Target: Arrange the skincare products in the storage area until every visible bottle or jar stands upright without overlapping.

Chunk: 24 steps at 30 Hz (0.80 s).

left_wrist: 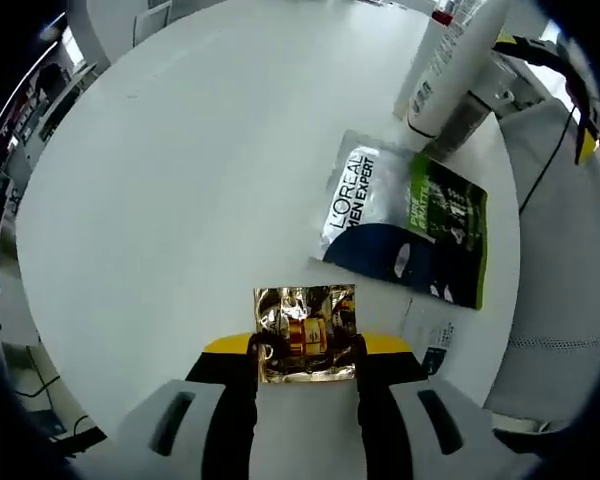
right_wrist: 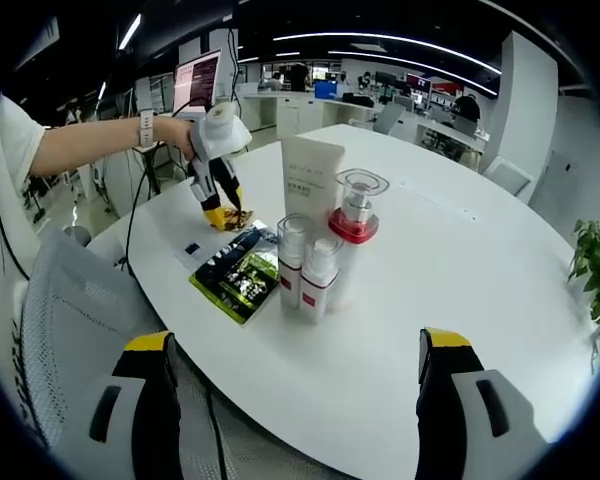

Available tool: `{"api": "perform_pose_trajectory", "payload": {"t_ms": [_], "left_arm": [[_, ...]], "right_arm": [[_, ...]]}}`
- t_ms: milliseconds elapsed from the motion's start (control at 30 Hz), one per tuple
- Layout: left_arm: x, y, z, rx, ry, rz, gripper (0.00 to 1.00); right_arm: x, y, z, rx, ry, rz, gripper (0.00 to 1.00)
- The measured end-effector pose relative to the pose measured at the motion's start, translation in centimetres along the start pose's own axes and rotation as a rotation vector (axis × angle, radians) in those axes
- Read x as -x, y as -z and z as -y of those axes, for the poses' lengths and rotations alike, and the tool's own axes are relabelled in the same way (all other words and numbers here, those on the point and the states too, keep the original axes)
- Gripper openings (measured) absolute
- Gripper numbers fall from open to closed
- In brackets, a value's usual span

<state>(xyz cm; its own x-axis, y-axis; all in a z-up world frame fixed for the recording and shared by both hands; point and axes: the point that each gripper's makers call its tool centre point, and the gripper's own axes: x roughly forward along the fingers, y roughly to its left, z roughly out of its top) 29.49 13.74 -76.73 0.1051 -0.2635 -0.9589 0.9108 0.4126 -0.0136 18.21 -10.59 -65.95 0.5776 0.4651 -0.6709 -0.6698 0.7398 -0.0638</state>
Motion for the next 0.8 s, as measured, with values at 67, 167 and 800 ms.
{"api": "perform_pose_trajectory", "payload": {"t_ms": [67,167,800], "left_arm": [[0.0,-0.1,0.6,-0.022,0.008,0.001,0.34],[0.0,-0.2,0.8,-0.047,0.011,-0.006,0.34],[-0.3,-0.2,1.3,-0.223,0.036,-0.025,0.35]], "right_arm": [[0.0,0.0,0.0,0.000,-0.001,-0.001,1.00],[-0.1,0.0,-0.1,0.004,-0.004,-0.003,1.00],[0.0,-0.3,-0.5,0.020,-0.014,-0.002,1.00]]}}
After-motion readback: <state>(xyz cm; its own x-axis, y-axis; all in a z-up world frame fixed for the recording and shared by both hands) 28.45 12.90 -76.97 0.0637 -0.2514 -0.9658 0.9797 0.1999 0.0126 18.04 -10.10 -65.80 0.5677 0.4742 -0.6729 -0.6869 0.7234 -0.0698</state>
